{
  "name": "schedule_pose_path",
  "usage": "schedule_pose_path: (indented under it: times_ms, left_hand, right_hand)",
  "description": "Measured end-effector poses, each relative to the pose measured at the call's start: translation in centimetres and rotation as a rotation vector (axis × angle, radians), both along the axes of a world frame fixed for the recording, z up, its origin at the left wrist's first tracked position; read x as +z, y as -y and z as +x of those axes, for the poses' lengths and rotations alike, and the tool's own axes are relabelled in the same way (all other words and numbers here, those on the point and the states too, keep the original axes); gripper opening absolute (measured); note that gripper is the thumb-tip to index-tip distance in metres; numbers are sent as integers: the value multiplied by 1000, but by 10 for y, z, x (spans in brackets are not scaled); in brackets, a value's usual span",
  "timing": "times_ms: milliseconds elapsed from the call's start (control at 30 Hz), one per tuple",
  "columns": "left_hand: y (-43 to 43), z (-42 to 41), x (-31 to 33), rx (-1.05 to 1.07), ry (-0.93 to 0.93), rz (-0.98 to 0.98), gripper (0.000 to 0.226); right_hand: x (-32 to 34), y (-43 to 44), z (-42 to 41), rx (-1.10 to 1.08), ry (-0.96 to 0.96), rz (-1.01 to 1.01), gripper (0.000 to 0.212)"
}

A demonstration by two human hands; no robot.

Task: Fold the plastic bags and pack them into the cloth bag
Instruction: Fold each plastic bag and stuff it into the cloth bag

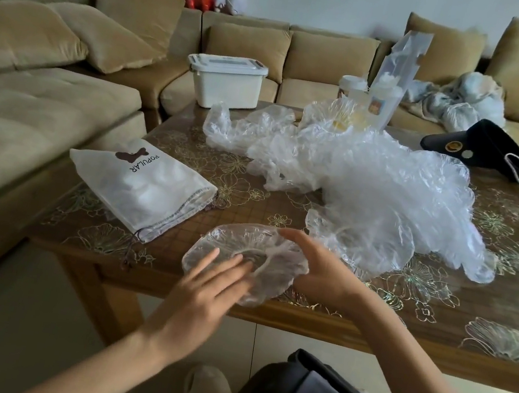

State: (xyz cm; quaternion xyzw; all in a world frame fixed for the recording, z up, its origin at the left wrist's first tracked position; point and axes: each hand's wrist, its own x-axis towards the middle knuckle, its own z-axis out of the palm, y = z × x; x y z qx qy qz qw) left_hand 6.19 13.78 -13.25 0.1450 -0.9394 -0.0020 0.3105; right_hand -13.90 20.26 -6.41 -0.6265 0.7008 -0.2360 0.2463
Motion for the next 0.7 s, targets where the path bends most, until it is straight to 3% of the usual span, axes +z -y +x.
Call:
schedule_pose_path:
  times_ms: [100,167,233,300,367,433,500,567,700]
  left_hand:
    - [11,10,25,-47,-128,401,34]
    - [21,19,45,-59,-166,610,24]
    - [36,26,61,-51,-188,653,22]
    - [50,28,75,-34,-159,609,23]
    - [62,29,87,8,-144,452,23]
    - [68,30,95,45,-167,152,28]
    - [72,34,92,16,-146,-107,32]
    - [70,39,70,-61,-73,-175,31]
    - [61,49,15,-119,155,-14,38]
  right_hand:
    - [3,-1,7,151,-176,18,73]
    - [2,4,13,72,-243,-148,51]
    - [2,7,15,-86,-162,-283,24]
    - [2,9,11,-259,-50,-378,9]
    - [8,7,6,-386,-102,-605,6]
    - [14,5,4,-344,-275,-903,8]
    - [11,2,5,-176,-433,-1054,8]
    - [-3,-3,6,14,-499,-955,6]
    - [-25,-16,8,149,-369,-427,38]
